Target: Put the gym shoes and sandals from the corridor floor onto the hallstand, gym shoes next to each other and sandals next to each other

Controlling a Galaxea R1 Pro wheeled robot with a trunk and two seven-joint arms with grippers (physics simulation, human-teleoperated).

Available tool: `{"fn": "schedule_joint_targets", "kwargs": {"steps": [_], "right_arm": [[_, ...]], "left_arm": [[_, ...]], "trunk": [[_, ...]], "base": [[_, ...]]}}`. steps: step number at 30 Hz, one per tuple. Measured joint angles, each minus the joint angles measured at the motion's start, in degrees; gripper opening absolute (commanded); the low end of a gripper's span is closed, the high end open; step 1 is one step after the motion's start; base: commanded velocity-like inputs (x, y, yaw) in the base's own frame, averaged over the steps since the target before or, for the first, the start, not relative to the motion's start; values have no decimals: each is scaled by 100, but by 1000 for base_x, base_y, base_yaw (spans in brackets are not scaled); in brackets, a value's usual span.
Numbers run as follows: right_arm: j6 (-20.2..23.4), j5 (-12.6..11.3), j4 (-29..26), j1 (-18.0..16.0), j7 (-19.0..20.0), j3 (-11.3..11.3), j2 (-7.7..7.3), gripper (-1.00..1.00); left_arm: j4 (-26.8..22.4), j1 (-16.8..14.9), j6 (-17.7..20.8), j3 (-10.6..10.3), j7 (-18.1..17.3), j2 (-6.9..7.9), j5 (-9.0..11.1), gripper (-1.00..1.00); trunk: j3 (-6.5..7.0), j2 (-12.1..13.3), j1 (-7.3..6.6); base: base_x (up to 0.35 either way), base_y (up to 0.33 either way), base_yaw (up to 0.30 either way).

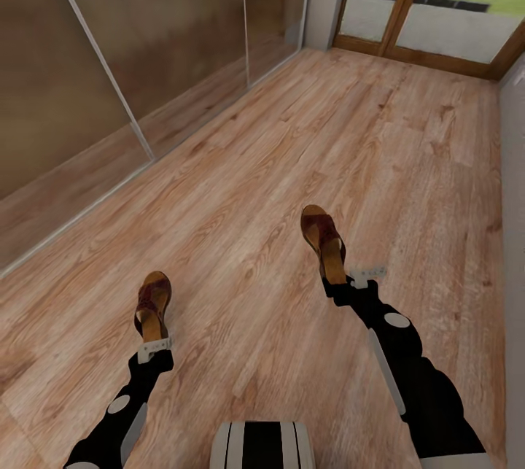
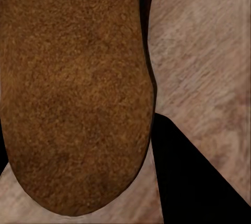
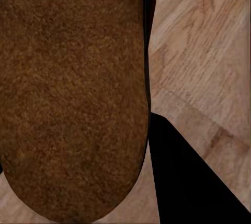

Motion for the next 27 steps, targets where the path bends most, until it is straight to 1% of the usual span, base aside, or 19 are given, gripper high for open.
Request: {"fn": "schedule_joint_targets", "kwargs": {"steps": [5, 9, 11, 13, 14, 16, 17, 18, 19, 21, 22, 24, 27], "right_arm": [[-113, 3, -101, 1, -8, -13, 8, -100], [-287, 24, -72, 25, -4, -16, -27, -100], [-346, 28, -30, 101, -6, -17, -34, -100], [-463, 33, 42, 300, -24, -19, -41, -100], [-584, 38, 85, 435, -50, -22, -43, -100], [-754, 41, 130, 570, -88, -23, -45, -100], [-958, 42, 187, 695, -133, -23, -46, -100], [-1074, 43, 218, 764, -161, -22, -46, -100], [-1307, 45, 287, 888, -220, -24, -47, -100], [-1544, 45, 368, 1012, -276, -23, -47, -100], [-1755, 45, 461, 1122, -320, -22, -47, -100], [-1950, 45, 570, 1234, -353, -22, -47, -100], [-2459, 43, 967, 1512, -408, -21, -46, -100]], "left_arm": [[-7, -40, 13, 0, -8, 54, -26, -100], [-71, -4, 20, 41, 24, 102, -38, -100], [-108, 9, 19, 44, 42, 116, -42, -100], [-153, 27, 15, 50, 74, 137, -41, -100], [-168, 47, 13, 54, 94, 143, -37, -100], [-173, 83, 10, 54, 108, 147, -32, -100], [-175, 138, 10, 57, 118, 149, -20, -100], [-177, 170, 9, 56, 121, 148, -17, -100], [-180, 239, 7, 58, 125, 145, -5, -100], [-184, 317, 4, 57, 128, 140, 2, -100], [-185, 390, -1, 59, 130, 135, 9, -100], [-188, 457, -24, 61, 131, 134, 12, -100], [-178, 612, -127, 78, 139, 128, 14, -100]], "trunk": [[156, 7, -13], [280, 12, -23], [343, 15, -28], [405, 17, -33], [436, 19, -36], [499, 22, -41], [529, 23, -43], [561, 24, -46], [592, 26, -48], [655, 28, -54], [686, 30, -56], [749, 32, -61], [842, 36, -69]], "base": [[0, 0, 0], [0, 0, 0], [0, 0, 0], [0, 0, 0], [0, 0, 0], [0, 0, 0], [0, 0, 0], [0, 0, 0], [0, 0, 0], [0, 0, 0], [0, 0, 0], [0, 0, 0], [0, 0, 0]]}}
